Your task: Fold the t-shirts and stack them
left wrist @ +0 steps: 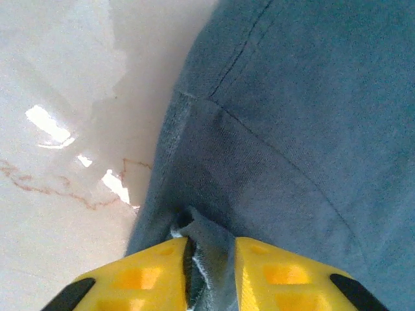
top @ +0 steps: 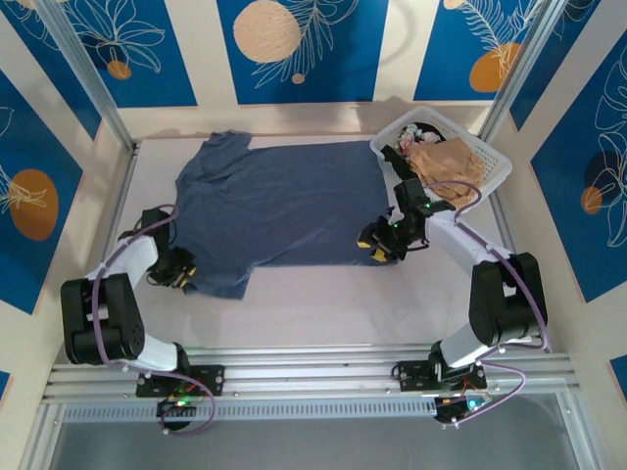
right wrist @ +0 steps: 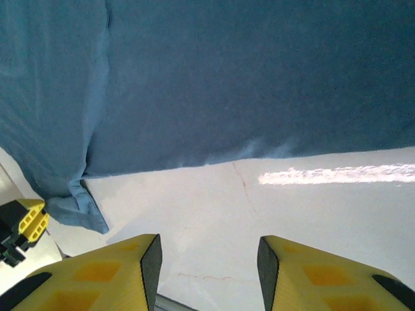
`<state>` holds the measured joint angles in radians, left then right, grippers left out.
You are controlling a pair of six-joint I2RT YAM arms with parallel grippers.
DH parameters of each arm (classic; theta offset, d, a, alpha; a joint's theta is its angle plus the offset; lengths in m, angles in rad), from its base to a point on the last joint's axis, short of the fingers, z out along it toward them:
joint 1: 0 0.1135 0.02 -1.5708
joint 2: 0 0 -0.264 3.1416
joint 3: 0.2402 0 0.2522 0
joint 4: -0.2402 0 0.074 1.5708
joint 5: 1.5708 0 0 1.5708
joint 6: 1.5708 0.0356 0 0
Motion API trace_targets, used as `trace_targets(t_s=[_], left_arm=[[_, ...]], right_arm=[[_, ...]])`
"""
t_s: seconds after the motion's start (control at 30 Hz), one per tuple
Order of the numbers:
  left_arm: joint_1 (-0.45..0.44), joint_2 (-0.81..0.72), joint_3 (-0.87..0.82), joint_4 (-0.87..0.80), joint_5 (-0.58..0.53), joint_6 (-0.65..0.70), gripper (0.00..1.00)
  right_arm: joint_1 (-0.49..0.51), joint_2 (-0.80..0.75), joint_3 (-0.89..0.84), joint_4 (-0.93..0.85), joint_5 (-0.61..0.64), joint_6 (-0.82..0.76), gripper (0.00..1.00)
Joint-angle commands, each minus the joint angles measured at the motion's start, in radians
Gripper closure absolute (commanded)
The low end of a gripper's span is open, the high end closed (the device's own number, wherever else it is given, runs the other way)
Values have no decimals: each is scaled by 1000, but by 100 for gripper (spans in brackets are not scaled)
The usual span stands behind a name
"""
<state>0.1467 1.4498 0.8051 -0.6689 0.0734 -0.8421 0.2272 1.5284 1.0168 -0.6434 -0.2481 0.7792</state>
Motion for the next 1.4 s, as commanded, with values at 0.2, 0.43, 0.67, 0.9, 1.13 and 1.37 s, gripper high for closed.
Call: trace_targets(t_s=[0.2, 0.43, 0.67, 0.9, 1.13, 1.37], left_arm=[[5, -122, -2, -138, 8, -16, 100], [-59, -250, -9, -314, 7, -100, 100], [-103, -360, -51, -399, 6, -175, 100], [-104, -411, -70, -430, 10, -191, 100], [-105, -471, -85, -503, 8, -230, 100], [-142, -630, -138, -619, 42, -380, 100]], right_arm=[[-76, 16, -16, -88, 132, 24, 56], [-113, 110, 15, -112, 214, 106, 54], [-127, 187, 31, -121, 268, 126, 57], [-129, 236, 25, -82, 283, 118, 67], [-119, 213, 45, -125, 291, 106, 97], [-88, 75, -8, -324, 291, 98, 100]])
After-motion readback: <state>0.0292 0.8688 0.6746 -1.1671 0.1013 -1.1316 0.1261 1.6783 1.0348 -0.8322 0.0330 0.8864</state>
